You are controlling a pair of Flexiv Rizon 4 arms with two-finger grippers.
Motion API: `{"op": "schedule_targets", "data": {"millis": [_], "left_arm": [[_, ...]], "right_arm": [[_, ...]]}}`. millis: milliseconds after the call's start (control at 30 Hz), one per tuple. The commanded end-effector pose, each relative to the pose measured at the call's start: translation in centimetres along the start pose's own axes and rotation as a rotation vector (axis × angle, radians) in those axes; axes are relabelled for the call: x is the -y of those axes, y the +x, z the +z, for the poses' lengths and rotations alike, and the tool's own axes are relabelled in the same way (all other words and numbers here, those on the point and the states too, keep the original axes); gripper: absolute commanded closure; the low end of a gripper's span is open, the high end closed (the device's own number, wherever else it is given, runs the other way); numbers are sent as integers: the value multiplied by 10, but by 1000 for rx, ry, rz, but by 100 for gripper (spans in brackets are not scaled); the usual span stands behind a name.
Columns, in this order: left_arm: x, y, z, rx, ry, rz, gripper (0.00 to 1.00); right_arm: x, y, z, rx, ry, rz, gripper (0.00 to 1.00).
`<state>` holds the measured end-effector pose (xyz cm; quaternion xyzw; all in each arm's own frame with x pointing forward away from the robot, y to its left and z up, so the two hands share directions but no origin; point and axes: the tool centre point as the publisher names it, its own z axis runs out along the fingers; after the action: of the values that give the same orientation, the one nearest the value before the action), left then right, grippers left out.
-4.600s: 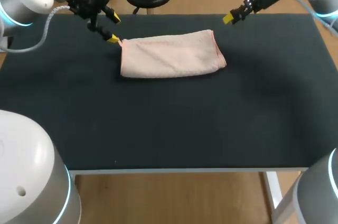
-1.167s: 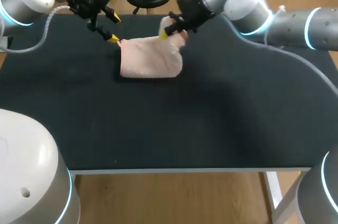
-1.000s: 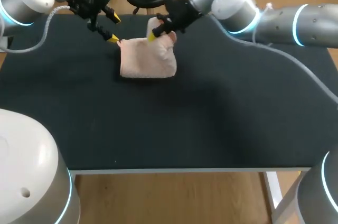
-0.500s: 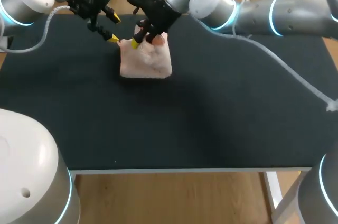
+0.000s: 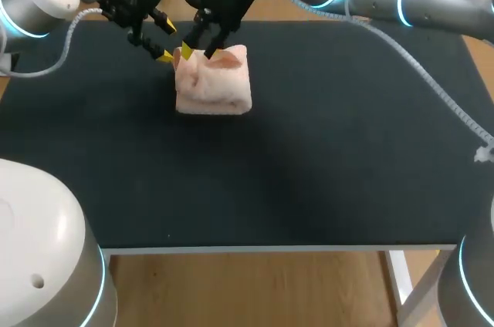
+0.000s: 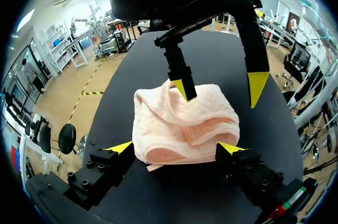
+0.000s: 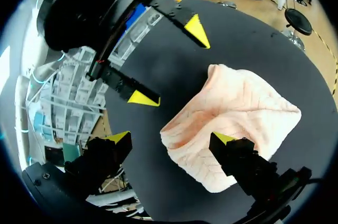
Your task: Fold the towel
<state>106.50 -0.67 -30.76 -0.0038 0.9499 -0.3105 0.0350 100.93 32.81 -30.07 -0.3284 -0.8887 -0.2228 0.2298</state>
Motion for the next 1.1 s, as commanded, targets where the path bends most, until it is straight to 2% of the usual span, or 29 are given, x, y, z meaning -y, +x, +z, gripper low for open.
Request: {"op": "schedule_targets", "data": {"millis": [33, 167, 300, 333, 400, 500, 633, 700, 733, 767, 867, 967, 1100], "left_arm": [[-1, 0, 1, 1, 2, 2, 0], [-1, 0, 1, 1, 2, 2, 0], [-1, 0, 1, 1, 2, 2, 0], [-1, 0, 1, 1, 2, 2, 0], [-1, 0, 1, 1, 2, 2, 0], [-1, 0, 1, 1, 2, 2, 0], [-1, 0, 1, 1, 2, 2, 0], [-1, 0, 1, 1, 2, 2, 0], [-1, 0, 1, 1, 2, 2, 0], [-1, 0, 1, 1, 2, 2, 0], [-1, 0, 1, 1, 2, 2, 0], [-1, 0, 1, 1, 2, 2, 0], [-1, 0, 1, 1, 2, 2, 0]], "right_arm": [[9, -7, -9, 43, 17, -3, 0], [24, -15, -12, 39, 77, 19, 0], [37, -30, -9, 39, 72, 52, 0], [38, -34, -7, 48, 64, 56, 24], [37, -43, -3, 48, 52, 60, 100], [37, -54, 5, 58, 47, 68, 100], [43, -61, 18, 77, 94, 54, 100], [41, -70, 20, 174, 108, -4, 100], [38, -79, 20, 268, 122, -66, 100], [34, -86, 20, 345, 127, -122, 100], [12, -103, 18, 467, 102, -210, 100], [-16, -112, 17, 499, 51, -240, 100], [-50, -113, 13, 518, -15, -299, 100]]}}
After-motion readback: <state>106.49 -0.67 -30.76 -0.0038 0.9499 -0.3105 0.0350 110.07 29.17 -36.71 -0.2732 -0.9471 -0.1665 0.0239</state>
